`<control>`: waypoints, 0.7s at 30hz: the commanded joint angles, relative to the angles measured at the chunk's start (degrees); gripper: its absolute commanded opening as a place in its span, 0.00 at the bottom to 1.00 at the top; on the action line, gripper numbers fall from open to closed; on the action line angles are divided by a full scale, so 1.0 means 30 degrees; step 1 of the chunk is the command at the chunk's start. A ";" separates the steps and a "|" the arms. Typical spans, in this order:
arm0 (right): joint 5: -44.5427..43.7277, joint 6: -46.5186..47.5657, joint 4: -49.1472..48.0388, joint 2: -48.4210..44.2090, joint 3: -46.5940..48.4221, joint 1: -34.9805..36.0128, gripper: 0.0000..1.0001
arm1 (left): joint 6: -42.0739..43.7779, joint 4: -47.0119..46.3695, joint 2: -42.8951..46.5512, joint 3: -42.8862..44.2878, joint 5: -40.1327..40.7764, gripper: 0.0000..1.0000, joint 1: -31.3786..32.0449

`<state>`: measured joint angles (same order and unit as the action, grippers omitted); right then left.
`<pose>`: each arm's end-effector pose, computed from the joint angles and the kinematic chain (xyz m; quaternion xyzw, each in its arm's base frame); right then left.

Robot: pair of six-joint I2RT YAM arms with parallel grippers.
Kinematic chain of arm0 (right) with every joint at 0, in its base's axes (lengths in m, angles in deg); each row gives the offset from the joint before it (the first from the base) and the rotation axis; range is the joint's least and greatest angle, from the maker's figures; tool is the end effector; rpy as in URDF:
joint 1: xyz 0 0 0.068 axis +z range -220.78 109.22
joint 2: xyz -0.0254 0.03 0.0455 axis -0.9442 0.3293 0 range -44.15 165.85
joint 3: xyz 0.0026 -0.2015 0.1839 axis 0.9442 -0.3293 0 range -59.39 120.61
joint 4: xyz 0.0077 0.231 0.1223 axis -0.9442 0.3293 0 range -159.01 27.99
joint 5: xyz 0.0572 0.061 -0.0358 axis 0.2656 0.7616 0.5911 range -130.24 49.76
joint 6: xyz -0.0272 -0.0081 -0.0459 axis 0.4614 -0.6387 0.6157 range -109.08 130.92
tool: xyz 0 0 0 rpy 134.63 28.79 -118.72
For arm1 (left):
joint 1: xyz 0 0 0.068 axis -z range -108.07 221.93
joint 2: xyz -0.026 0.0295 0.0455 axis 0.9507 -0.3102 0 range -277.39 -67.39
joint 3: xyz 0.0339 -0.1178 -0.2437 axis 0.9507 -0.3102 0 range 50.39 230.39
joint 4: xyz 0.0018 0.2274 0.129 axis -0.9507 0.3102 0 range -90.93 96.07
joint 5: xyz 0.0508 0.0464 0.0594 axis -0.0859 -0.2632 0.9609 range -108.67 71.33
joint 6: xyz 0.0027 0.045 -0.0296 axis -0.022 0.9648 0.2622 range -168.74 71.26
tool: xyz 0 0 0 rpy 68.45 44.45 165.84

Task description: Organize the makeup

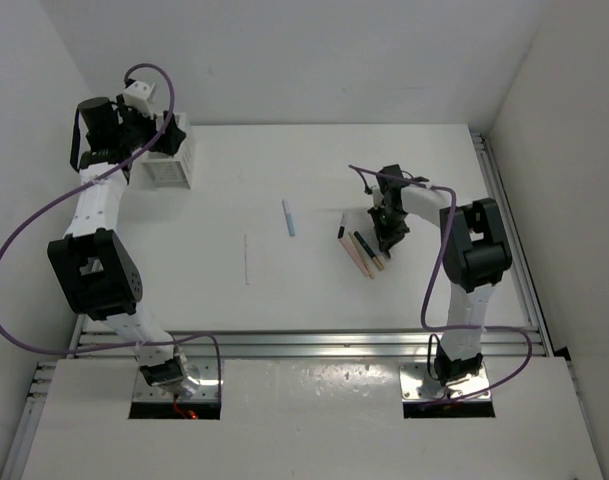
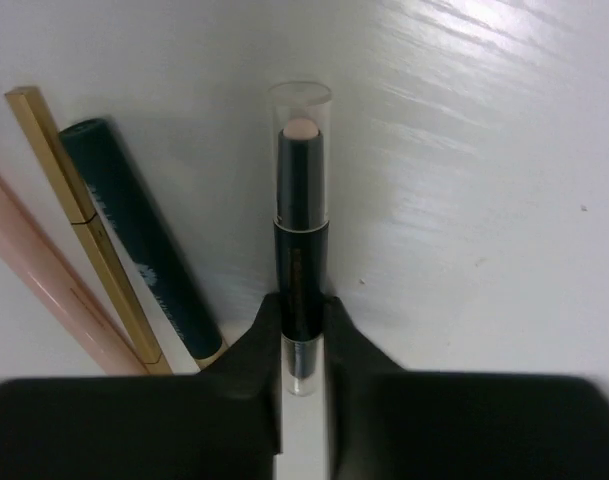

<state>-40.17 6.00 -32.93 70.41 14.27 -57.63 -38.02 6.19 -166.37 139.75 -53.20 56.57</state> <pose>0.3690 0.0861 0.1316 -0.0713 0.9910 0.0185 0.1119 0.4023 0.0896 0.3627 0.1460 0.7729 -0.1035 0.6088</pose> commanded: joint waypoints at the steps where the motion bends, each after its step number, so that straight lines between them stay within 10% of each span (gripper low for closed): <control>1: -0.0817 0.0090 0.0134 0.0748 0.0463 -0.0280 0.00 | -0.0087 -0.0467 0.0913 -0.0110 -0.1380 0.96 -0.0126; 11: 0.1081 0.0852 -0.2001 -0.2973 0.2014 -0.0223 0.00 | 0.7090 0.6154 0.0444 0.2879 -0.0738 1.00 0.3331; 21: 1.0428 -0.4824 -1.5324 -0.4849 0.1136 0.2938 0.00 | -0.3156 0.2292 -0.0784 0.2381 -0.7533 0.91 0.7518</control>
<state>-18.24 -1.46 -63.07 54.28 16.66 -51.68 -36.80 18.80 -167.11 147.93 -68.78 77.38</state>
